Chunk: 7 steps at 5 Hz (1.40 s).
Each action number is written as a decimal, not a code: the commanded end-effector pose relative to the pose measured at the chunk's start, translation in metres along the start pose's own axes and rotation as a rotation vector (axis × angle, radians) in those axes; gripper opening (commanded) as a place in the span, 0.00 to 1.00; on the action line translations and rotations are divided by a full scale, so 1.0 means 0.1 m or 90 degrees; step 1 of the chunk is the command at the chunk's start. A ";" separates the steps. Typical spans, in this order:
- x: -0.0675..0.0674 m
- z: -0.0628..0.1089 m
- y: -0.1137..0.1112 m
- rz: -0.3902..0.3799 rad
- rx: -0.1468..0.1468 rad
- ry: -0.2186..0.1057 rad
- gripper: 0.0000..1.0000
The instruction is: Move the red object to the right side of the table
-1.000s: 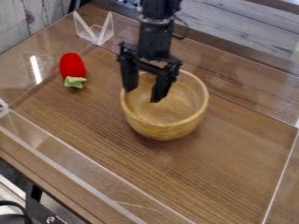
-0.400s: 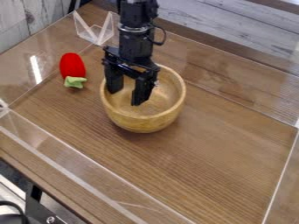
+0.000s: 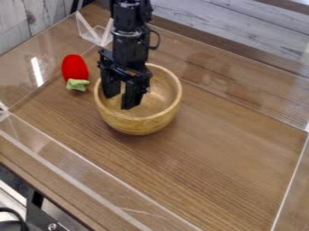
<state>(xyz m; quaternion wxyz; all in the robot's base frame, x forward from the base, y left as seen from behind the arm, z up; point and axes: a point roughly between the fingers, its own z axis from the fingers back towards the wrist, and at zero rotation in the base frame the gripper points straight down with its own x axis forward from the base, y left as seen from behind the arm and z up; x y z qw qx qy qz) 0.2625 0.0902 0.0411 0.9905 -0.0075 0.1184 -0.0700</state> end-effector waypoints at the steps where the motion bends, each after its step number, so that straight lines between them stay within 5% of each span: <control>1: -0.01 0.11 0.03 -0.032 0.020 -0.021 0.00; 3: 0.12 0.10 -0.19 -0.116 0.029 -0.026 0.00; 5: 0.30 0.19 -0.41 -0.081 0.013 -0.035 0.00; 6: 0.20 0.28 -0.33 -0.041 0.001 -0.054 1.00; 7: 0.12 0.30 -0.31 -0.021 -0.009 -0.072 1.00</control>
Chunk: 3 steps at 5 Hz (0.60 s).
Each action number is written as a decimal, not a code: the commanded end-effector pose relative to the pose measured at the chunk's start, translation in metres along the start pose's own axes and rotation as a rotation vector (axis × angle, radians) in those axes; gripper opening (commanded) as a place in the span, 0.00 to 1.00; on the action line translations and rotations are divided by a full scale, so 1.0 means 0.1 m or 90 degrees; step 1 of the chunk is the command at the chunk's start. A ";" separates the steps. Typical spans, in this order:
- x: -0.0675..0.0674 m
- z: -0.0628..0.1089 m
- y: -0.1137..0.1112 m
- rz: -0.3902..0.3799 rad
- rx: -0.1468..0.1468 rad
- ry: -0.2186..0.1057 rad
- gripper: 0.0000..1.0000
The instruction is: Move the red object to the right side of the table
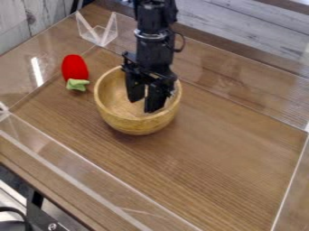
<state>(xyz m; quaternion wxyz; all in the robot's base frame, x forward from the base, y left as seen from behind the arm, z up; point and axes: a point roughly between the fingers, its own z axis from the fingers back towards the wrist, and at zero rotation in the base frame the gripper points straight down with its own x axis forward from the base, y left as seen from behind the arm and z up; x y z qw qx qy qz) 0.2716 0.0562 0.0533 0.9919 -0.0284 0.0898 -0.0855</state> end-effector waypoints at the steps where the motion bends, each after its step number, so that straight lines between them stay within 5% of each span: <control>1: -0.06 0.21 0.05 0.016 0.003 -0.056 1.00; 3: -0.32 0.36 0.26 0.136 -0.019 -0.092 1.00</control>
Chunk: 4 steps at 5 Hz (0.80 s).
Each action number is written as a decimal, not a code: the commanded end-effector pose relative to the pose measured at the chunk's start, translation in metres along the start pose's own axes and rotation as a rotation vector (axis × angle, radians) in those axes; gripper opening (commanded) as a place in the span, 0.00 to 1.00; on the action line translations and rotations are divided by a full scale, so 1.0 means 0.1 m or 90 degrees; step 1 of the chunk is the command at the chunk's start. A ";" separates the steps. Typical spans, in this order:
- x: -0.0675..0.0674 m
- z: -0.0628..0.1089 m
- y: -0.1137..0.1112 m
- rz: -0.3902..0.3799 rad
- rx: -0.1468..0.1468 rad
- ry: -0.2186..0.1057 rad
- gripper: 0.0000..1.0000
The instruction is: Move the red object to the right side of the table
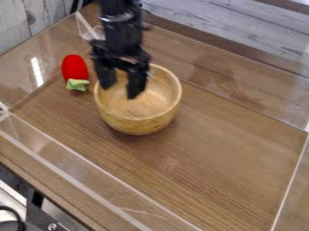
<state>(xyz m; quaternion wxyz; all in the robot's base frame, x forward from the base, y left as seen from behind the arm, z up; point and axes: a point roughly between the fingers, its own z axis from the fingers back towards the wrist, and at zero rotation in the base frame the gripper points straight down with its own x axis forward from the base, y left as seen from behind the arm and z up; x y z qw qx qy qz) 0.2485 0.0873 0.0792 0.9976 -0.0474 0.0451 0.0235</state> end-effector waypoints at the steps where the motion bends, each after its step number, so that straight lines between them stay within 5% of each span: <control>1: 0.07 0.22 0.23 0.039 0.011 -0.049 1.00; 2: 0.15 0.26 0.27 0.041 0.010 -0.054 1.00; 4: 0.23 0.14 0.85 0.129 0.005 -0.058 1.00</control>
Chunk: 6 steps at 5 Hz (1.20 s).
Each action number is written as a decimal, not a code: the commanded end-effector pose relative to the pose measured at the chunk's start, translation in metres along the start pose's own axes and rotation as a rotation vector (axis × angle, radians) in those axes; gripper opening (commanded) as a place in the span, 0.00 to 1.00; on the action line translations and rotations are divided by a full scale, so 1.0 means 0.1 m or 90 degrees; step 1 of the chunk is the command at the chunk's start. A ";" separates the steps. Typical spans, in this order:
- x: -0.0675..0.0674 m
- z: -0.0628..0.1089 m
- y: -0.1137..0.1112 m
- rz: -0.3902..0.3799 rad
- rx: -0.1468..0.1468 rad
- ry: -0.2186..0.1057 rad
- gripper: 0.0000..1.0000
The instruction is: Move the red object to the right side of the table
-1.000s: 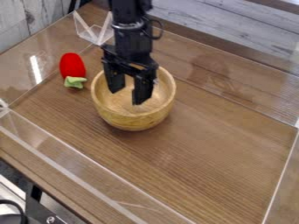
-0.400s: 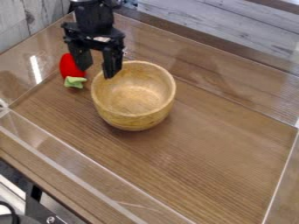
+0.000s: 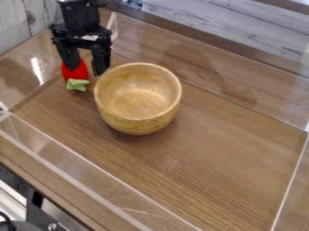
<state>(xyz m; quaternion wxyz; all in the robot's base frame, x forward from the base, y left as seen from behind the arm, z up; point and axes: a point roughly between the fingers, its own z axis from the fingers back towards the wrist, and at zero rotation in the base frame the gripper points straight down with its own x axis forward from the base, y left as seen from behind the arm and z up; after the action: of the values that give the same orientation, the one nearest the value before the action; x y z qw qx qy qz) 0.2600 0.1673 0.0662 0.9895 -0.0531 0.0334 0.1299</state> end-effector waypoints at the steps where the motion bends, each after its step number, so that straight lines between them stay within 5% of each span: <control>1: 0.20 0.12 0.29 0.034 0.013 -0.042 1.00; 3: 0.17 0.11 0.15 0.023 0.017 -0.040 1.00; 6: 0.44 0.00 0.29 0.017 0.025 -0.040 1.00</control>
<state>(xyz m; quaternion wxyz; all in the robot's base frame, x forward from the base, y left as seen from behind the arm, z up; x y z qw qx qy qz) 0.2874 0.1996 0.0413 0.9875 -0.0450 0.0341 0.1471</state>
